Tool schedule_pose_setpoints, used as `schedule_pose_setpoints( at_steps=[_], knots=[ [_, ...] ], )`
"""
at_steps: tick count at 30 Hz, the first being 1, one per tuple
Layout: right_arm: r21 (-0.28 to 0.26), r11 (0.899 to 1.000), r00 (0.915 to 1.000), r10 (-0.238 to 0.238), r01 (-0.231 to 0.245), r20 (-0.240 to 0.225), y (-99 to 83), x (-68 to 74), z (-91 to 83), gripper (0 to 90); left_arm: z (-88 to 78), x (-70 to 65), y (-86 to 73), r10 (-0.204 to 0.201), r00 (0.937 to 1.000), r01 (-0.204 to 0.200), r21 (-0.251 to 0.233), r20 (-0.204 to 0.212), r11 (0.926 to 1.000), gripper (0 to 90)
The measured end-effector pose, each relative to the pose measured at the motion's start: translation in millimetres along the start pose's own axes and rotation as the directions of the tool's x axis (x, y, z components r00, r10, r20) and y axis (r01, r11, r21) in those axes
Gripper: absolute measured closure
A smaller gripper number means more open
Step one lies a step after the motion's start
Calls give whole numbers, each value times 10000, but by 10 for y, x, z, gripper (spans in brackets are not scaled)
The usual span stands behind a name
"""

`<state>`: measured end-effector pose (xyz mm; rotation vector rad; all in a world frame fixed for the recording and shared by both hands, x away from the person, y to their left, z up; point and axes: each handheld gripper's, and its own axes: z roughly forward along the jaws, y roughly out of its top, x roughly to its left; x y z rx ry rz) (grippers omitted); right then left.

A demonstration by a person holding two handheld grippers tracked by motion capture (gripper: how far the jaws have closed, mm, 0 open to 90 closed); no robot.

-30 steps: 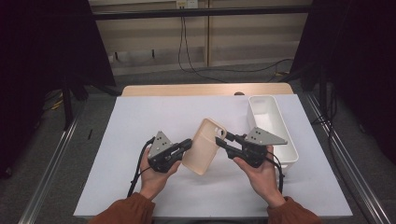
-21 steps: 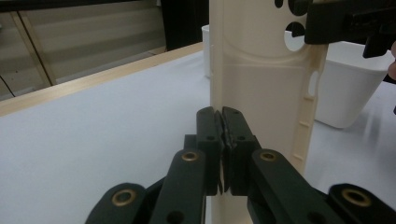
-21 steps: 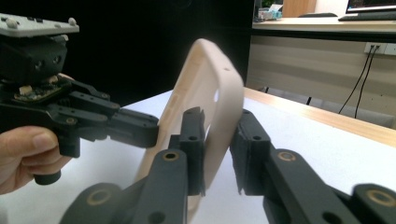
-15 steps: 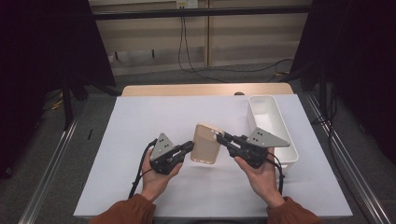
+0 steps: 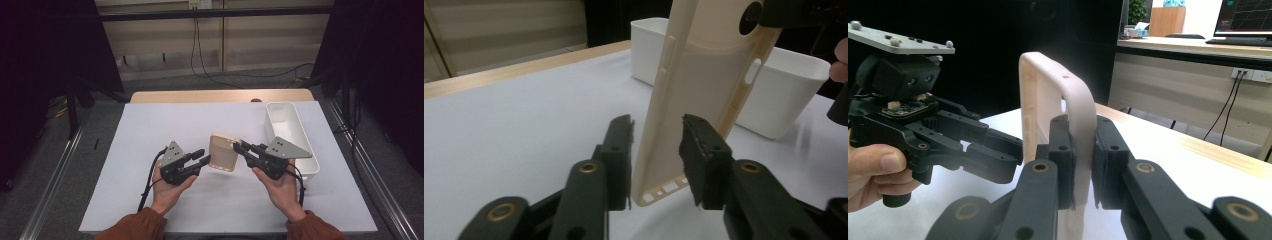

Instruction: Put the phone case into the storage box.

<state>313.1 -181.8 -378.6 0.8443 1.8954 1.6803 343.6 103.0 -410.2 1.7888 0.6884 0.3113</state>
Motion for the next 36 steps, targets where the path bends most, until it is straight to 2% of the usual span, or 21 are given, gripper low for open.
schedule_pose_setpoints(
  at_steps=[2,13,14,17,19,21,24,25,28,31,36],
  knots=[
    [-7,10000,10000,7,-7,22,-1,-5,-2,810,1,10,0,-165,9998,164,-49,-73,9999,510],
    [-22,10000,9999,9,-10,-140,-1,-19,-4,810,17,55,-7,-26,9997,18,-340,-242,9994,188],
    [-37,10000,9999,9,-9,-155,-3,-24,-3,809,24,62,-9,-40,9999,35,-348,-145,9994,151],
    [-25,10000,9998,-9,9,-177,-6,-34,-4,809,39,75,-14,47,9995,-58,-357,-313,9993,64],
    [-41,10000,9999,7,-7,-157,-6,-41,-8,809,37,85,-15,-12,9997,4,-357,-226,9994,51],
    [-35,10000,9999,-2,2,-160,-6,-51,-13,809,36,80,-13,64,9992,-74,-268,-388,9996,41],
    [-71,10000,9999,20,-21,-147,-8,-63,-17,809,29,53,-16,586,9954,-594,-85,-759,9982,28],
    [-81,10000,9999,14,-15,-149,-8,-66,-18,809,27,48,-16,691,9947,-700,-91,-762,9975,28],
    [-89,10000,9999,40,-41,-149,-8,-70,-26,809,14,75,-9,232,9993,-240,-270,-280,9993,28],
    [-105,9999,9999,42,-44,-136,-6,-82,-36,809,10,71,-12,614,9955,-628,-182,-717,9979,29],
    [-100,9999,10000,63,-63,-61,-5,-111,-67,809,3,105,-20,345,9960,-372,-321,-822,9988,29]
  ],
)
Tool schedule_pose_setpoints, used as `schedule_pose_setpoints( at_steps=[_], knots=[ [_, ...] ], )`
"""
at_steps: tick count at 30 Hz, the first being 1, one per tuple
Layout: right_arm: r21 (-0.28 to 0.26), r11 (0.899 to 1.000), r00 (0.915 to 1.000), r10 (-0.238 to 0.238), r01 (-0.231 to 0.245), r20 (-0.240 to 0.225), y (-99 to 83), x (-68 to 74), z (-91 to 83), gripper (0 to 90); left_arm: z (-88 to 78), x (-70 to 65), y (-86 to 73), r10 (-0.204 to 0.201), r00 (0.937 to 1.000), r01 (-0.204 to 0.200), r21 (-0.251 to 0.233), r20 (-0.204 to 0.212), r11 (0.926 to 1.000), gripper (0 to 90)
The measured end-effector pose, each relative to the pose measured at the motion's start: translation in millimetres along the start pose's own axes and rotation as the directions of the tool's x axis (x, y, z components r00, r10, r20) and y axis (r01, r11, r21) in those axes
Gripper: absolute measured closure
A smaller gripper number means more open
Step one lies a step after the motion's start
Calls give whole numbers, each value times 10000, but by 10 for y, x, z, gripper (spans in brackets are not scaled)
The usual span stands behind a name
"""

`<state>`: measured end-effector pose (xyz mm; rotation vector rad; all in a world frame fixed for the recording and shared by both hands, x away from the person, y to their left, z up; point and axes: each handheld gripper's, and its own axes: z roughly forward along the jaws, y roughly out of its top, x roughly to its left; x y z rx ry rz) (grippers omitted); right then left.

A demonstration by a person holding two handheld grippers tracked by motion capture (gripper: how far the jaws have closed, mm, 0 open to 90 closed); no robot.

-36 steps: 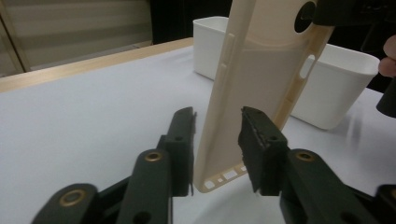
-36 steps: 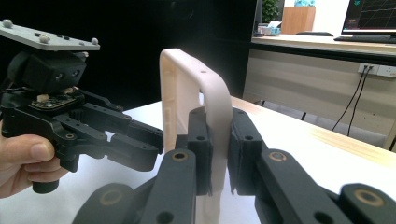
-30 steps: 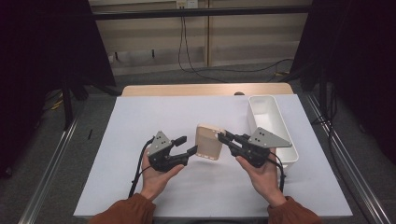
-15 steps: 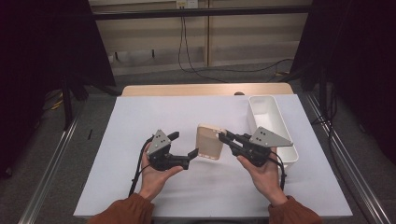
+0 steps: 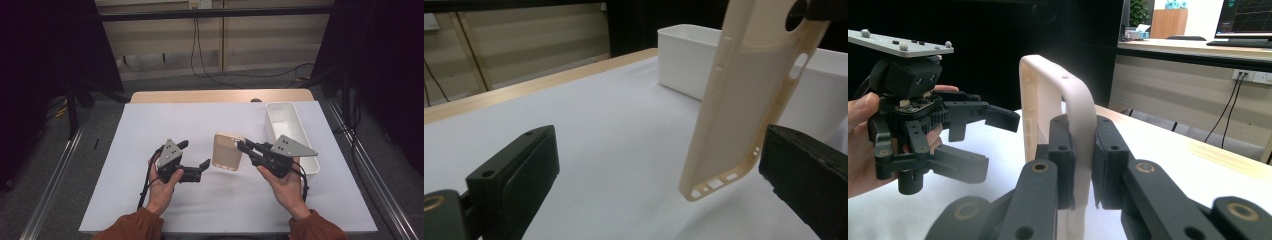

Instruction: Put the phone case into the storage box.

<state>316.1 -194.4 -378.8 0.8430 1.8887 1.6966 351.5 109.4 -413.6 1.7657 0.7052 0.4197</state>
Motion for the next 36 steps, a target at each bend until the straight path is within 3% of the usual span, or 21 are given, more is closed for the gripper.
schedule_pose_setpoints(
  at_steps=[8,16,36],
  knots=[
    [-29,10000,9999,23,-22,104,6,-57,-71,809,-78,54,-44,-87,10000,86,-392,-46,9992,29],
    [-97,9999,9998,77,-76,170,16,-105,-107,808,-204,106,-78,-308,9989,281,-757,-343,9967,29],
    [-396,9992,9989,117,-99,456,118,-228,-241,808,-650,239,-196,-284,9955,207,-846,-909,9962,22]
  ],
)
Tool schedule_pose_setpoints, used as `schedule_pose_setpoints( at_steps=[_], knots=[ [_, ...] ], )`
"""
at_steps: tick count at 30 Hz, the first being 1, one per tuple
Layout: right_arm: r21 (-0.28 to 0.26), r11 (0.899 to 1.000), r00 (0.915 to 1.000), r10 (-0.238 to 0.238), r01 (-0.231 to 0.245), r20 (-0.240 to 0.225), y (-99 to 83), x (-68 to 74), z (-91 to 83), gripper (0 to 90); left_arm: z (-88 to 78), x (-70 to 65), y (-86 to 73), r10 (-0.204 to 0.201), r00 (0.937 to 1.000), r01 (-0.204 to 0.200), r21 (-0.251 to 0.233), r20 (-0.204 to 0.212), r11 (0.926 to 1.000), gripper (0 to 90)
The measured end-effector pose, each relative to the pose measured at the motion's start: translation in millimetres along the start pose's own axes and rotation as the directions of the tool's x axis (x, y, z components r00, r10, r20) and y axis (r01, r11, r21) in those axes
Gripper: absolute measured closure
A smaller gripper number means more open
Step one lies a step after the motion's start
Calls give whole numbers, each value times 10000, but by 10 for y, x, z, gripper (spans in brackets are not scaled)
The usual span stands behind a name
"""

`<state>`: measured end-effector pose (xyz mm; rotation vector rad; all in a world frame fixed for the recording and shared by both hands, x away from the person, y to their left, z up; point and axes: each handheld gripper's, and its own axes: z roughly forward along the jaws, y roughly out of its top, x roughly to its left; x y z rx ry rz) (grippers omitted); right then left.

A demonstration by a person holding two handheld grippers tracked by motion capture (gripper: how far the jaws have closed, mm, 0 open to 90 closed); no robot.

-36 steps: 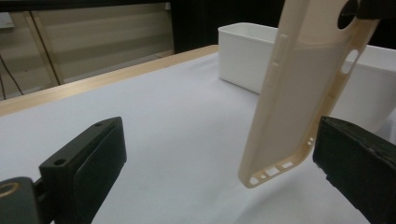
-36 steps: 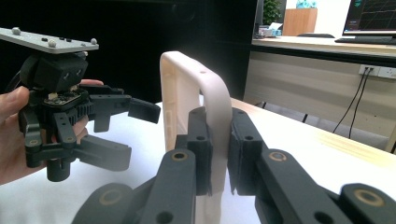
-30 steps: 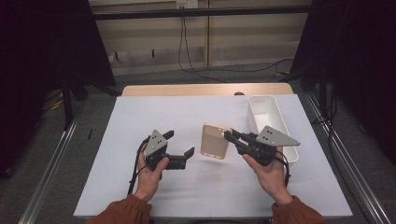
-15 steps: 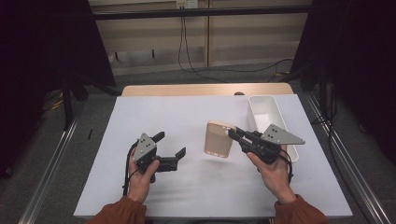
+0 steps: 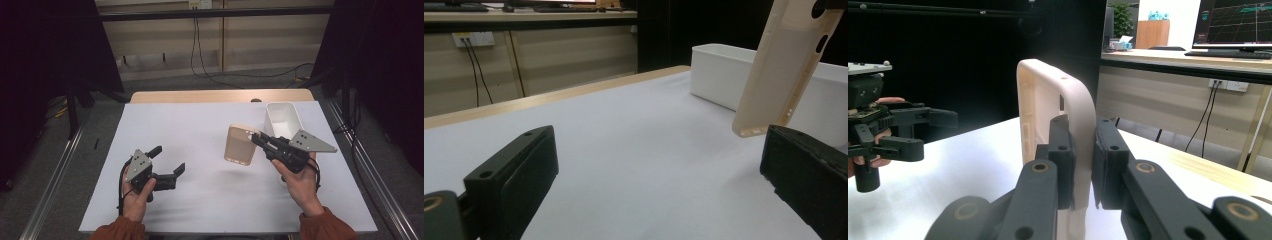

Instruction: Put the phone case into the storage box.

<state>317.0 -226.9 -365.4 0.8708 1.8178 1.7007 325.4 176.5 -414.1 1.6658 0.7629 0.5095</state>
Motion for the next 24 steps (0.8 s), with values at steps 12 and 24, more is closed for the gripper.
schedule_pose_setpoints(
  at_steps=[12,24],
  knots=[
    [-74,9999,9998,-104,105,172,49,-59,-77,808,-291,111,-64,-145,9993,143,-70,-341,9999,23],
    [-181,9998,9994,-112,118,341,104,-138,-94,809,-499,216,-120,-195,9968,169,-338,-771,9993,23]
  ],
)
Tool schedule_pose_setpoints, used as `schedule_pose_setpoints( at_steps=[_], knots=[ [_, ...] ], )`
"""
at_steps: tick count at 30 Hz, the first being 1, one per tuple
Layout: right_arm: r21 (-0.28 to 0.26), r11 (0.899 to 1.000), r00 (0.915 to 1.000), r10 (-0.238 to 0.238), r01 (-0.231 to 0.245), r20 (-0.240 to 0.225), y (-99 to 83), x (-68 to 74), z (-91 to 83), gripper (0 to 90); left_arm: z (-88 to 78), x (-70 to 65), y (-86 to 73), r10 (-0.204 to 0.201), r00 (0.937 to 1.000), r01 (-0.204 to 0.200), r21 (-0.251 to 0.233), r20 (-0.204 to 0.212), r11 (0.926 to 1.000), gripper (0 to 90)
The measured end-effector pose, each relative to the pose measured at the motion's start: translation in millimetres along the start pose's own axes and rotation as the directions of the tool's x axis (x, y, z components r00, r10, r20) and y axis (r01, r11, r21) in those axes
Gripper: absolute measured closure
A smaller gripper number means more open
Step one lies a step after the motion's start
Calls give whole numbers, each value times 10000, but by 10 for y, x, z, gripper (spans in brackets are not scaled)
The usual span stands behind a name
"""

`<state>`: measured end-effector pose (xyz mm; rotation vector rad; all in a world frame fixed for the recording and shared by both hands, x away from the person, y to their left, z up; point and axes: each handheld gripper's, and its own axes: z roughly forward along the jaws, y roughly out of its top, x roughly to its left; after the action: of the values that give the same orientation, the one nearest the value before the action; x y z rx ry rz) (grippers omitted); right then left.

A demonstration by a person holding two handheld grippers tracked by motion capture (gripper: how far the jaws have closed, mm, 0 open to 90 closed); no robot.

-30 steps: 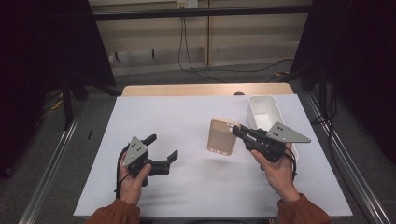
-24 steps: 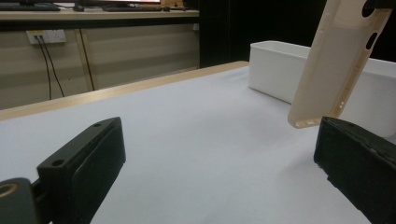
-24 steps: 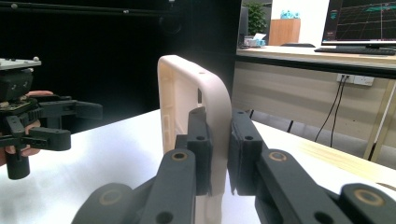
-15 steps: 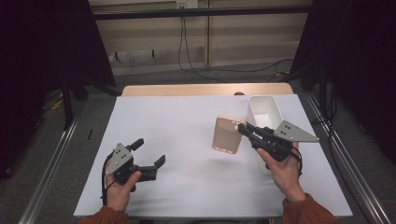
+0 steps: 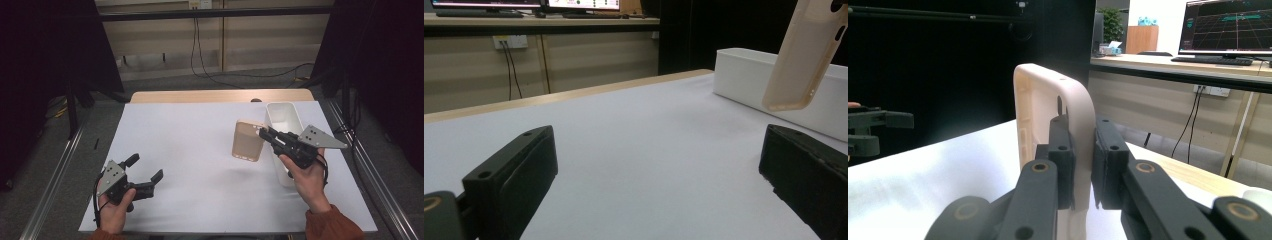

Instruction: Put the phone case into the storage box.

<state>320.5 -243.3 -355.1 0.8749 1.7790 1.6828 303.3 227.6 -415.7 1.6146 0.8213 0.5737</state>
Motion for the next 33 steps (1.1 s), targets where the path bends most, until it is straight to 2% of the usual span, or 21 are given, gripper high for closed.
schedule_pose_setpoints(
  at_steps=[2,7,14,19,33],
  knots=[
    [-53,10000,10000,56,-56,37,4,-21,-3,809,-8,11,-9,79,10000,-79,1,-20,10000,23],
    [-70,9999,9999,106,-105,119,6,-77,6,810,-44,31,-62,-269,9995,268,-52,-147,9996,25],
    [-99,9999,9996,124,-121,260,53,-141,27,810,-67,62,-76,-234,9990,232,-68,-367,9997,25],
    [-141,9998,9992,108,-103,375,104,-189,38,811,-50,68,-96,-141,9991,144,69,-391,9999,25],
    [-203,9998,9981,39,-27,612,208,-321,34,811,-36,79,-95,-199,9988,200,23,-445,9998,25]
  ],
)
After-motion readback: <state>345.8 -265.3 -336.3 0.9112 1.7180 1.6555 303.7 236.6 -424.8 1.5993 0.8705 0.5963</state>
